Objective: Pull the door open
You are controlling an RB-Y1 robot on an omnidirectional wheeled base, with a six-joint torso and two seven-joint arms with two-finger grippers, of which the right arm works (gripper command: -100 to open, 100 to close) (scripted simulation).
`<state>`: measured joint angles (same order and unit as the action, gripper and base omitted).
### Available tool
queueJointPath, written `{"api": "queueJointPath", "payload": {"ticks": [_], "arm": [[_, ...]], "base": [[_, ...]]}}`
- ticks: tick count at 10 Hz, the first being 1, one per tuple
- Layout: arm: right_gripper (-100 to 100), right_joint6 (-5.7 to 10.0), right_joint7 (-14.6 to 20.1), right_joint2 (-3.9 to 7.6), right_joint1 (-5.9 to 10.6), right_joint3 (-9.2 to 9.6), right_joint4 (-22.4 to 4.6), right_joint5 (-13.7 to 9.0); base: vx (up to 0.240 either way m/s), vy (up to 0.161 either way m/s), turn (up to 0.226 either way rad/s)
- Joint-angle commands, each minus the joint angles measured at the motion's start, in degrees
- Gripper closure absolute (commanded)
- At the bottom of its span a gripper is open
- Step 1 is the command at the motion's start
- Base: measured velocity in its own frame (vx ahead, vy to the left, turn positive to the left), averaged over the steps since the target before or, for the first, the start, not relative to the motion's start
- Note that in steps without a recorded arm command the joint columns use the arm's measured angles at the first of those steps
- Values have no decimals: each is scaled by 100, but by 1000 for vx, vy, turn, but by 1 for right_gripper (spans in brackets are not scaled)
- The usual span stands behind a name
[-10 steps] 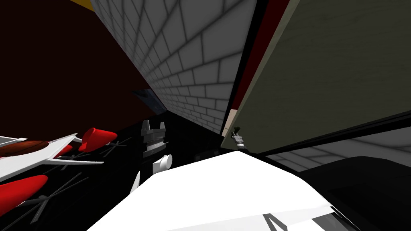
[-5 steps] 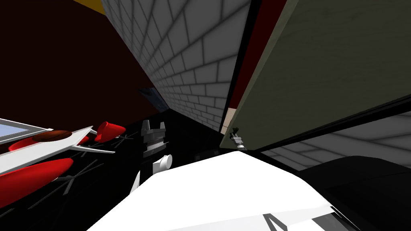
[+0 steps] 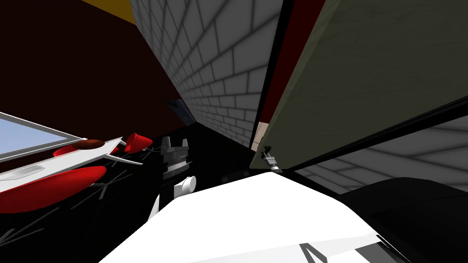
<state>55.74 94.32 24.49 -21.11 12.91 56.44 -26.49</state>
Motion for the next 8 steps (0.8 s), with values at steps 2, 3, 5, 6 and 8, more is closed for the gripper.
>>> {"api": "queueJointPath", "payload": {"ticks": [2, 3, 5, 6, 8], "arm": [[100, 171, 148, 110, -108, 146, -43, 92], [100, 262, 222, 171, -143, 211, -71, 136], [100, 361, 304, 238, -181, 281, -100, 183], [100, 289, 262, 221, -178, 253, -38, 164], [100, 415, 365, 286, -176, 335, -146, 215]], "base": [[-237, -39, 96], [-201, -26, 121], [-219, -34, 85], [-98, -18, 23], [-168, -35, 140]]}}
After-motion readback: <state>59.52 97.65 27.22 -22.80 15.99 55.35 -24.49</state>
